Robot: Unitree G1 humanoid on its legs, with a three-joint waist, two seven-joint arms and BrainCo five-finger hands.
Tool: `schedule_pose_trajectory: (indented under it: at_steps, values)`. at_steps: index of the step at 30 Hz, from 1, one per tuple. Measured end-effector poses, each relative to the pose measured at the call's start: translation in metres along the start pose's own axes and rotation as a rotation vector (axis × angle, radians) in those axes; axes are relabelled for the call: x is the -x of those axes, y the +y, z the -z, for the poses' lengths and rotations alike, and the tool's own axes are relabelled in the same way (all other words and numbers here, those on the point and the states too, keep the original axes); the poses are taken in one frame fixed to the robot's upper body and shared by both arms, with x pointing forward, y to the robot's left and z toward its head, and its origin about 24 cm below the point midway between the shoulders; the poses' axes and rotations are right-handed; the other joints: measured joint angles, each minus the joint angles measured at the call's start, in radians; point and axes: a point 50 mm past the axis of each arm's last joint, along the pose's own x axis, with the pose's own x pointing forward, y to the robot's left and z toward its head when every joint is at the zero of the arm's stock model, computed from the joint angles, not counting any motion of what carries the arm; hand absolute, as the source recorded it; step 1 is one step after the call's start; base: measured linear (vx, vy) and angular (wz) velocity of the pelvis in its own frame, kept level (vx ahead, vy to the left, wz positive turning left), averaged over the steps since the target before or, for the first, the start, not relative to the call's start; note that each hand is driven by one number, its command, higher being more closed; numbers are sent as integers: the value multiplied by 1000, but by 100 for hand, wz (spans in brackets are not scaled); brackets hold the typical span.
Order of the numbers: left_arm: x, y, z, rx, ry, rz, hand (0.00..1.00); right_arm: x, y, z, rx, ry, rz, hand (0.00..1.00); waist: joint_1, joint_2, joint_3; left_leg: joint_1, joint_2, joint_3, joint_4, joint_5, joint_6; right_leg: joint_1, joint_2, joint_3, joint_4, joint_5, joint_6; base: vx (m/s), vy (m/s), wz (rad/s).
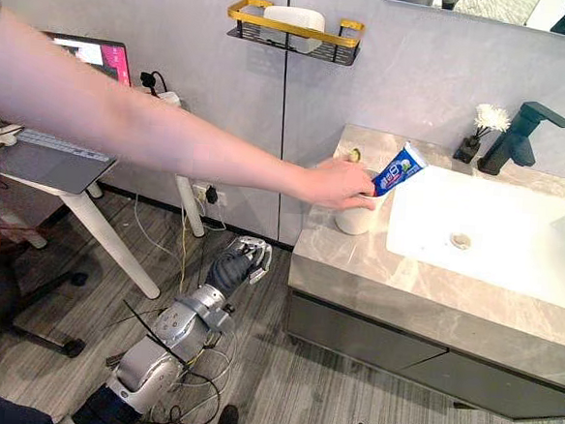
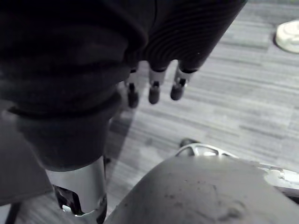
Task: Organize washtable
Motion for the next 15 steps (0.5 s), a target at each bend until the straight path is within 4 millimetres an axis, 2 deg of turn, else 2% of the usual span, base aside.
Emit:
schedule_pose_trajectory:
  at_steps: [10,15]
  values:
    - [-7,-4,-3,-30,-7,34,100,0,0,2,-27,8,8,0,-3,-5,-6,0,1,20,-2,-1,-1,0,1,10,-15,2,2,1,3,-2]
    - [-14,-21,-2,-11,9,146,100,0,0,2,-8,8,8,0,-9,-3,-7,-9,4,38,-2,-2,-1,-16,1,26,-19,7,2,-15,7,-10]
